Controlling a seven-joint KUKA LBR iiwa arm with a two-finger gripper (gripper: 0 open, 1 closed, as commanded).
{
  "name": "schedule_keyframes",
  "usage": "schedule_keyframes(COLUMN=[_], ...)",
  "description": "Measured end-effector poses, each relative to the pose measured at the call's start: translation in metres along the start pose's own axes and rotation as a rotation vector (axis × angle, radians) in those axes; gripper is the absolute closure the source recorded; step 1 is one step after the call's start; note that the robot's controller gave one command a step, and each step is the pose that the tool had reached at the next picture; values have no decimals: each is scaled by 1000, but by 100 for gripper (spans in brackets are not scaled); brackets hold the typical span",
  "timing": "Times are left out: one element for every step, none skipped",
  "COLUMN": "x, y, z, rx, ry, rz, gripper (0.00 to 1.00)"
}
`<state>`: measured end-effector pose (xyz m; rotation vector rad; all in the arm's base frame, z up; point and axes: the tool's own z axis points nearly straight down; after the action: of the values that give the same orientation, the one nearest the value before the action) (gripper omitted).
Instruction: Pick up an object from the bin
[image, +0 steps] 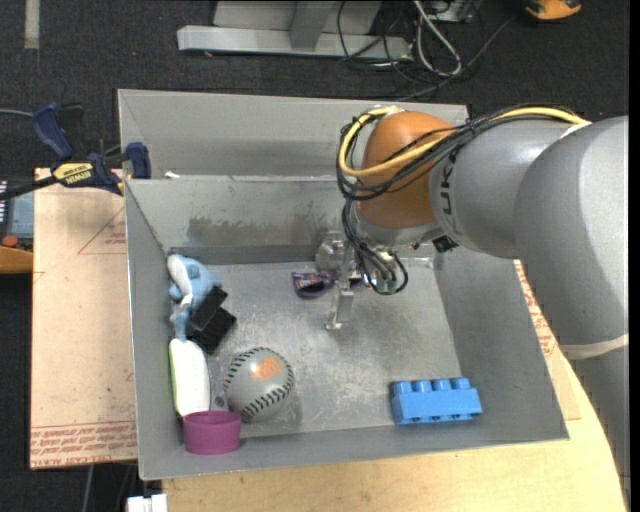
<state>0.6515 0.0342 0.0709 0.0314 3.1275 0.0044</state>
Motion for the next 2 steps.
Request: schedule_keyframes(x=[0,0], y=[5,5], z=[-1,-1], rx=[-1,-1], ry=[10,10], rz=[234,234], gripper=[100,100])
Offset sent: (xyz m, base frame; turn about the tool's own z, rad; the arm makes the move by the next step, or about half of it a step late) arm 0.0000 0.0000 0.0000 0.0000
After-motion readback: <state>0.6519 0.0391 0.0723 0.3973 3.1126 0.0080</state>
